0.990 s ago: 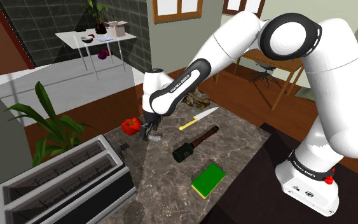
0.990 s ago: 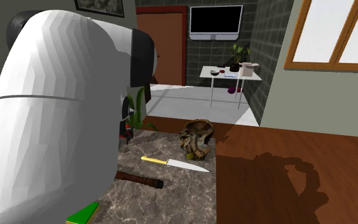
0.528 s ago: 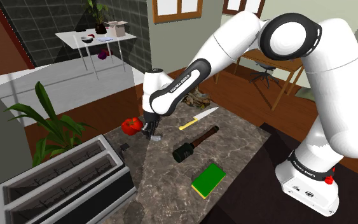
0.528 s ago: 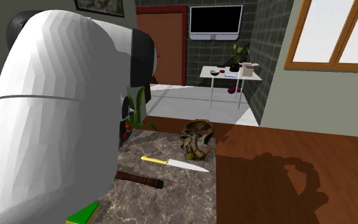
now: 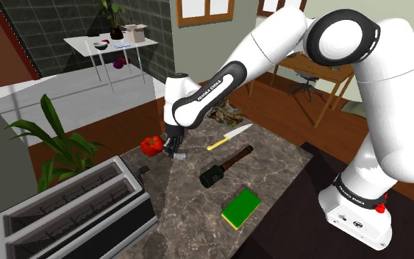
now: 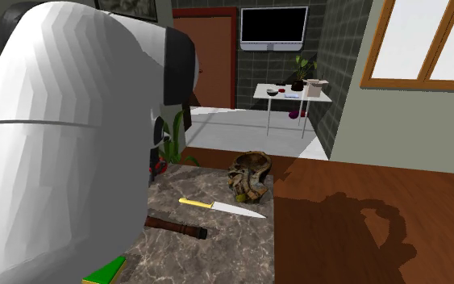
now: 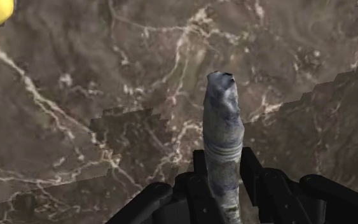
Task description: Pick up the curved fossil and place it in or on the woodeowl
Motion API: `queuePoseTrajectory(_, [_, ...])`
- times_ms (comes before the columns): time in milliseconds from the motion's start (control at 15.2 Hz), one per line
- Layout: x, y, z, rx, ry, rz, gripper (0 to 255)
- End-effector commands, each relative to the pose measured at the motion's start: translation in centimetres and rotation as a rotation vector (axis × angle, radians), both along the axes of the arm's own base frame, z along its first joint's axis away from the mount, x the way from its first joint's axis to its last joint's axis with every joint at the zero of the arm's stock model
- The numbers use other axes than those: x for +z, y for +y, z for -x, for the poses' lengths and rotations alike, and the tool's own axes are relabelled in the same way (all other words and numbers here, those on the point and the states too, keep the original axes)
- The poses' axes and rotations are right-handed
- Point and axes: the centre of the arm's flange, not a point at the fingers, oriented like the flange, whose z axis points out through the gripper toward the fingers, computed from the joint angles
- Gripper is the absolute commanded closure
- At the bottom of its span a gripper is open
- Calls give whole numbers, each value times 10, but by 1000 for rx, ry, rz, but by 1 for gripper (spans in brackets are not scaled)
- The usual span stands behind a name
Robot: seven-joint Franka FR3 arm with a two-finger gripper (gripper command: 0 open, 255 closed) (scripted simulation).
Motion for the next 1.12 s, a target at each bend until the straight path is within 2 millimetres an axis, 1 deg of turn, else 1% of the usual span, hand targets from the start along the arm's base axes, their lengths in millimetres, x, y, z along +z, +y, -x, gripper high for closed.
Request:
queuePoseTrajectory(0, [10, 0, 1, 0, 0, 0, 255])
queuePoseTrajectory(1056, [94, 0, 1, 0, 0, 0, 255])
